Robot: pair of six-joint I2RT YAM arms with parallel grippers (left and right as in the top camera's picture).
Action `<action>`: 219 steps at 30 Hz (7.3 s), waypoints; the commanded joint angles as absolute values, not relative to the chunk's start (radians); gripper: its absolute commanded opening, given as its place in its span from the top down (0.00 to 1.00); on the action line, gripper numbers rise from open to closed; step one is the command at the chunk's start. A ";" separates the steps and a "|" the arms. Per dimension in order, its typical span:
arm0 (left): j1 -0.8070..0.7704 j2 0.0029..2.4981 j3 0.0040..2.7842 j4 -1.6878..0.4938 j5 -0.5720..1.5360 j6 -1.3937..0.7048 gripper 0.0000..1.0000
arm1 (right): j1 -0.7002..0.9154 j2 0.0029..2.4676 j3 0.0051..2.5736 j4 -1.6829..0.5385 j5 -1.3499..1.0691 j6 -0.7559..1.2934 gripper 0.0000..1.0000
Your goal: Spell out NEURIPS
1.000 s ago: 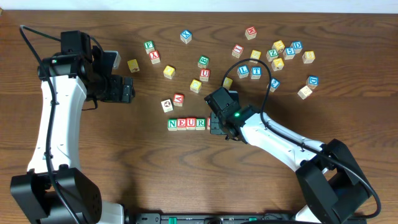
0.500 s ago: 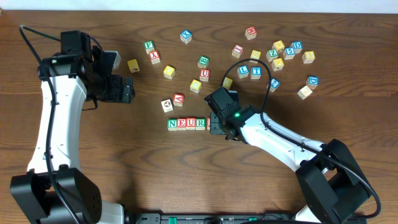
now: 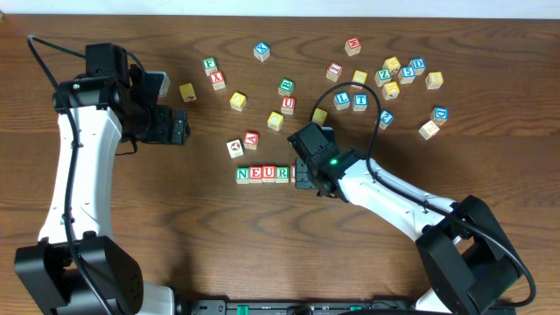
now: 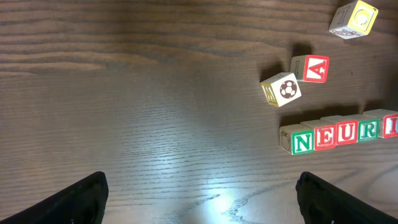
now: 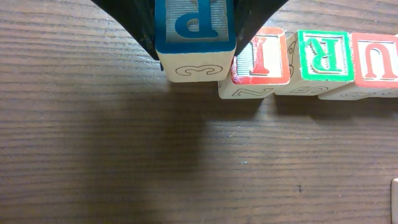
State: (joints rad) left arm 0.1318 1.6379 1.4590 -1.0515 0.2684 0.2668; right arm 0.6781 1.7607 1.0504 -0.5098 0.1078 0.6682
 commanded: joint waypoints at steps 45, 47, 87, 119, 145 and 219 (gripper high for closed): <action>0.131 1.623 1.479 -1.057 0.280 0.279 0.05 | 0.705 1.769 1.034 -0.498 0.099 0.744 0.72; 0.131 1.623 1.479 -1.057 0.279 0.280 0.05 | 0.706 1.769 1.034 -0.498 0.101 0.744 0.72; 0.131 1.623 1.479 -1.057 0.279 0.279 0.05 | 0.706 1.818 1.030 -0.515 0.192 0.743 0.73; 0.131 1.623 1.479 -1.057 0.279 0.279 0.05 | 0.678 1.821 1.037 -0.501 0.193 0.742 0.82; 0.131 1.623 1.479 -1.057 0.280 0.279 0.05 | 0.645 1.821 1.122 -0.474 0.316 0.636 0.81; 0.131 1.623 1.479 -1.057 0.280 0.279 0.05 | 0.681 1.833 0.883 0.001 0.749 0.590 0.83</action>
State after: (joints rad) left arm 0.1318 1.6379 1.4590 -1.0515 0.2680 0.2668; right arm 0.6949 1.8263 0.9138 -0.0265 0.7265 0.5705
